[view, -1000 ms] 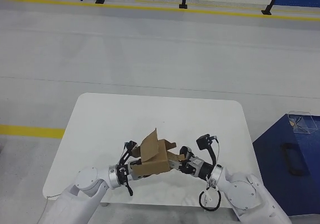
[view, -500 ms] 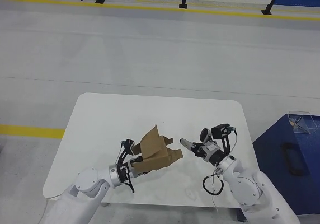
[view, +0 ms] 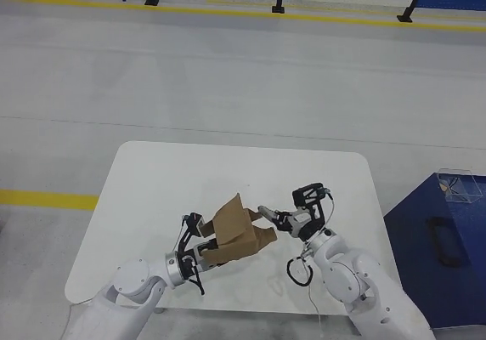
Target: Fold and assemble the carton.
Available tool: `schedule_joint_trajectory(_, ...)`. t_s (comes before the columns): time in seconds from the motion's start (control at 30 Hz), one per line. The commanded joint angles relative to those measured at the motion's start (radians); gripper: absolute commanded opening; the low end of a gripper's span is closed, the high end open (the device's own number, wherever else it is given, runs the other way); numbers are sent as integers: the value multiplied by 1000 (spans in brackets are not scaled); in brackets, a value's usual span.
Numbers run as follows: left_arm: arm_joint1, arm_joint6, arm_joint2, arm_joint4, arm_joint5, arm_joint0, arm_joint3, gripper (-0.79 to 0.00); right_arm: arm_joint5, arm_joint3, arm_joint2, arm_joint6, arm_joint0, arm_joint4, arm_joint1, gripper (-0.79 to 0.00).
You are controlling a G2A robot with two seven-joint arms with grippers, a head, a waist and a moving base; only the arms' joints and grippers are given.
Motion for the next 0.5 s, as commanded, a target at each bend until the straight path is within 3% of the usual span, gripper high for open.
schedule_joint_trajectory(0.0, 0, -3, -1, -3, 2, 1, 1, -785, -3, -3, -10, 2, -2, -28, -1, 0)
schedule_joint_trajectory(0.47, -10, 19, 5, -33, 43, -15, 17, -785, 25, -34, -36, -29, -37, -115, -17, 0)
